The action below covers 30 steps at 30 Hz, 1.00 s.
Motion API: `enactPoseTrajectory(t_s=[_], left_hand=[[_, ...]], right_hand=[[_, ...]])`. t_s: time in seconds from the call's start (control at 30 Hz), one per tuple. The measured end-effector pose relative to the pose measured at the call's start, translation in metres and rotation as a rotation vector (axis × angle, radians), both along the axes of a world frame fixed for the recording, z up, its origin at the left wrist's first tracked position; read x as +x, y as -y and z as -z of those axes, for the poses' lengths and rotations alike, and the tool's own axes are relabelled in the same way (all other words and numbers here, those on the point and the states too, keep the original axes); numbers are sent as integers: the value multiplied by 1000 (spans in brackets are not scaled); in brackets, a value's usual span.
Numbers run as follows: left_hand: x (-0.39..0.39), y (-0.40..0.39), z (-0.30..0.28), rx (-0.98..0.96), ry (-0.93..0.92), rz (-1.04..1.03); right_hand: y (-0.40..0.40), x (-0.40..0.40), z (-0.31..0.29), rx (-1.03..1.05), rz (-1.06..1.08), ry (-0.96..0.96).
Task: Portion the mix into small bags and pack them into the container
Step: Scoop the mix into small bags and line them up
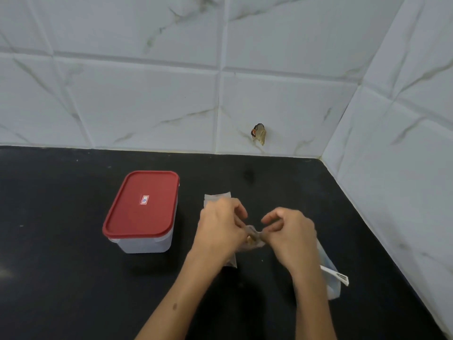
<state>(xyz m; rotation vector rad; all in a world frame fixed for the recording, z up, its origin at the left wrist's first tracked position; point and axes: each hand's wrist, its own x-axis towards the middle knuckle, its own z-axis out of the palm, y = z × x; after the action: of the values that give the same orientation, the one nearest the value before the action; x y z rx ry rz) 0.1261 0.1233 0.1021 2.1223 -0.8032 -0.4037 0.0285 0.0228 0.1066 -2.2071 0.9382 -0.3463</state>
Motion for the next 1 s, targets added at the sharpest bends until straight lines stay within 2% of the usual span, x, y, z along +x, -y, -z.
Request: enactPoseTrajectory(t_s=[0.1, 0.17, 0.23, 0.43, 0.5, 0.6, 0.73, 0.9, 1.0], left_hand=[[8, -2, -1, -13, 7, 7], [16, -8, -3, -40, 7, -15], [23, -13, -1, -85, -60, 25], [32, -26, 7, -304, -374, 240], [31, -29, 10, -308, -481, 303], [29, -30, 17, -278, -491, 406], [23, -28, 23, -465, -525, 363], [17, -21, 27, -680, -531, 250], [14, -19, 28, -721, -544, 230]], right_hand=[[2, 4, -2, 114, -15, 90], [2, 3, -5, 64, 32, 98], [1, 4, -4, 48, 41, 131], [-2, -2, -3, 228, -5, 268], [-3, -2, -2, 278, 20, 305], [-3, -4, -1, 363, 94, 380], [1, -10, 2, 485, 128, 424], [7, -19, 6, 794, 62, 598], [11, -24, 12, 747, -107, 519]])
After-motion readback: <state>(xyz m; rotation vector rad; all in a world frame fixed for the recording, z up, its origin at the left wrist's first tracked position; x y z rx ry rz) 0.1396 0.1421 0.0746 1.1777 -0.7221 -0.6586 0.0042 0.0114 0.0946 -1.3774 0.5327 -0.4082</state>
